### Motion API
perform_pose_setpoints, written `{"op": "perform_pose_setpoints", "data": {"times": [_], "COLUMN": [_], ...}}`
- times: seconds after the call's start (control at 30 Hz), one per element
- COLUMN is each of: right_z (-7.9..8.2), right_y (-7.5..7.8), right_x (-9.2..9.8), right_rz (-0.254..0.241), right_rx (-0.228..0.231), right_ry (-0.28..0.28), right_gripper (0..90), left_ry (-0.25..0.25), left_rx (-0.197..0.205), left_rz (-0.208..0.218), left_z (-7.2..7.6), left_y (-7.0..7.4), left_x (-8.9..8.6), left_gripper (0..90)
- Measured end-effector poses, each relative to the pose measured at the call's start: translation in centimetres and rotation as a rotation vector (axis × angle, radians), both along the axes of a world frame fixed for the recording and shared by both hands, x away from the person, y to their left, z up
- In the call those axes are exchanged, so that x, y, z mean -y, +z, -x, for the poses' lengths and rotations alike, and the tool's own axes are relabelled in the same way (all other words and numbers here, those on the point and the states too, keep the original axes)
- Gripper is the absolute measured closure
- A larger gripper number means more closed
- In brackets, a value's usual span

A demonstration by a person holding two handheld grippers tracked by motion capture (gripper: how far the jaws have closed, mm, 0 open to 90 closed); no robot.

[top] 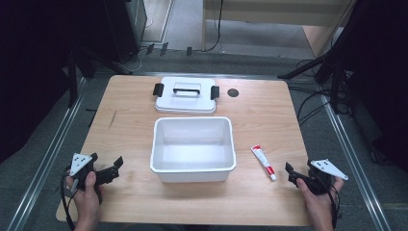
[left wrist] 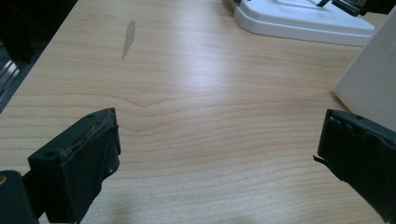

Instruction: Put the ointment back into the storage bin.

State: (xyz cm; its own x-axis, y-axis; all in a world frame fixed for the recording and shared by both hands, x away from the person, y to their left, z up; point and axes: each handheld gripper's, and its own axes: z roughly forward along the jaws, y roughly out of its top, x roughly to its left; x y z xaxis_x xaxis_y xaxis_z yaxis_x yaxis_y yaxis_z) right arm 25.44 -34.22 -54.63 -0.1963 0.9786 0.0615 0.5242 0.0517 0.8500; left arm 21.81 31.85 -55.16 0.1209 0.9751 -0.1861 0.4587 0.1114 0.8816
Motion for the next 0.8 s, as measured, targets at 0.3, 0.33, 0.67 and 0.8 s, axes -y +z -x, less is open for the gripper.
{"op": "perform_pose_setpoints", "data": {"times": [0.3,0.33,0.67,0.8], "right_z": [0.0,-0.1,-0.6,-0.9], "right_y": [0.0,0.0,1.3,2.0], "right_x": [0.1,0.1,0.1,0.0], "right_rz": [-0.003,-0.012,0.006,0.003], "right_rx": [-0.002,-0.010,-0.053,-0.082], "right_ry": [0.005,0.005,0.039,0.058], "right_gripper": [14.8,15.3,16.8,16.5], "left_ry": [0.000,0.000,0.006,0.010], "left_rx": [0.002,-0.003,-0.006,-0.003], "left_rz": [0.006,0.004,0.015,0.021], "left_z": [0.0,0.0,-0.1,-0.1], "left_y": [0.0,0.0,0.0,0.0], "left_x": [0.0,0.0,-0.1,-0.1], "left_gripper": [0.0,0.0,0.0,0.0]}}
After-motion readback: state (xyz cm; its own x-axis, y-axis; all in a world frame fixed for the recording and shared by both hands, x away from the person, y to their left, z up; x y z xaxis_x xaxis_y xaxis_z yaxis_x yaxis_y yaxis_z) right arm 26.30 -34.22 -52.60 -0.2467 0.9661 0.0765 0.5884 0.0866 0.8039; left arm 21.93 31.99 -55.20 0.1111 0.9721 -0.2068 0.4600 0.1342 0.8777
